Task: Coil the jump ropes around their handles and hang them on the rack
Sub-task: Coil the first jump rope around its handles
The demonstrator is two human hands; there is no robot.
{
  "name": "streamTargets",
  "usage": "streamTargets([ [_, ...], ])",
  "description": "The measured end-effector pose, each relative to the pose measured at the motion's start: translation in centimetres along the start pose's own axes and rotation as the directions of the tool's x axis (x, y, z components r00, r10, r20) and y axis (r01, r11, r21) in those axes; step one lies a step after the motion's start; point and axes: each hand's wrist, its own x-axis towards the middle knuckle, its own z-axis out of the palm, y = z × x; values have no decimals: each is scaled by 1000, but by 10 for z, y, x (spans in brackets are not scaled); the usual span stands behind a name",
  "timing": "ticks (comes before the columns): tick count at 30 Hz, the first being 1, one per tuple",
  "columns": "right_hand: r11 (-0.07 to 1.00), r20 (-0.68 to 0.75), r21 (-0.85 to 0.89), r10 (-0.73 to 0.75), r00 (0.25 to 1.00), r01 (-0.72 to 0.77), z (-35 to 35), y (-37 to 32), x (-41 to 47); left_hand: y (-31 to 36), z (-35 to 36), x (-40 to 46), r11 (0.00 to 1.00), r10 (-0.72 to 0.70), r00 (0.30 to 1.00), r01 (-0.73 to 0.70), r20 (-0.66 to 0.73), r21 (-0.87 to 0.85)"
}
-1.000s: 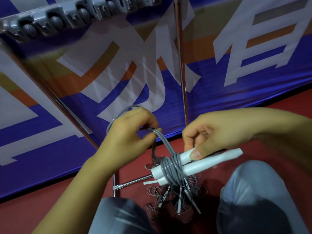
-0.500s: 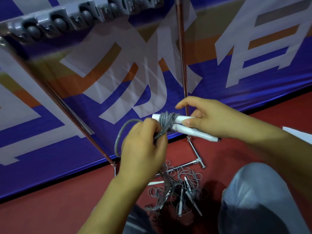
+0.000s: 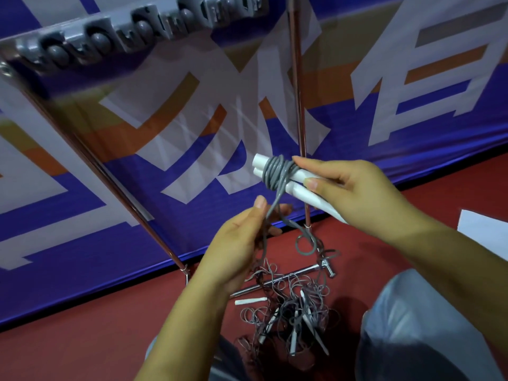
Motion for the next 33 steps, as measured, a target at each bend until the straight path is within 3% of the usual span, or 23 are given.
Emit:
streamTargets([
  [3, 1000, -69, 0, -25, 997, 26, -3, -1, 3, -4, -9, 16, 898, -113, 976, 181, 188, -400],
  [5, 1000, -142, 15, -23, 990, 25, -11, 0, 8, -18, -16, 29, 798, -167, 973, 229, 162, -557],
  [9, 998, -108, -52, -40, 993, 35, -11, 2, 13, -63, -9, 49, 954, -230, 967, 202, -111, -220],
  [11, 999, -121, -32, -34, 992, 30, -7, 3, 16, -79, -5, 59, 914, -320, 929, 251, -188, -318],
  [12, 999, -145, -25, -34, 989, 31, -7, 3, 19, -87, -7, 65, 831, -416, 890, 288, -188, -477],
  [14, 998, -178, -50, -51, 983, 43, -10, 3, 26, -110, -17, 78, 562, -591, 796, 292, -129, -774],
  [15, 997, -173, -68, -56, 983, 45, -11, 3, 28, -121, -22, 81, 447, -645, 761, 300, -72, -843],
  [17, 995, -161, -92, -42, 986, 28, -9, 8, 31, -142, -28, 86, 333, -696, 718, 318, -4, -888],
  [19, 991, -180, -134, -18, 983, -6, -7, 15, 36, -152, -22, 89, 412, -735, 676, 389, -49, -824],
  [21, 977, -193, -205, 11, 981, -51, -5, 19, 42, -152, -10, 92, 632, -692, 694, 450, -199, -631],
  [23, 955, -169, -287, 33, 985, -81, -3, 21, 47, -149, -7, 96, 864, -496, 759, 479, -422, -154],
  [24, 944, -145, -320, 32, 989, -77, -2, 22, 49, -145, -6, 95, 908, -303, 855, 393, -422, 144],
  [25, 939, -118, -338, 28, 993, -66, 0, 22, 50, -134, -6, 90, 920, -122, 942, 226, -313, 320],
  [26, 939, -94, -339, 25, 995, -56, 1, 22, 51, -119, -5, 83, 935, -17, 988, 70, -153, 348],
  [28, 951, -70, -305, 19, 997, -39, 3, 19, 54, -90, -3, 72, 988, 58, 995, -69, 83, 135],
  [30, 965, -63, -262, -2, 998, -14, 4, 14, 57, -72, -6, 69, 987, 88, 986, -67, 145, -143],
  [33, 975, -62, -222, -41, 997, 26, 2, 8, 60, -64, -13, 74, 834, 101, 979, 14, 178, -551],
])
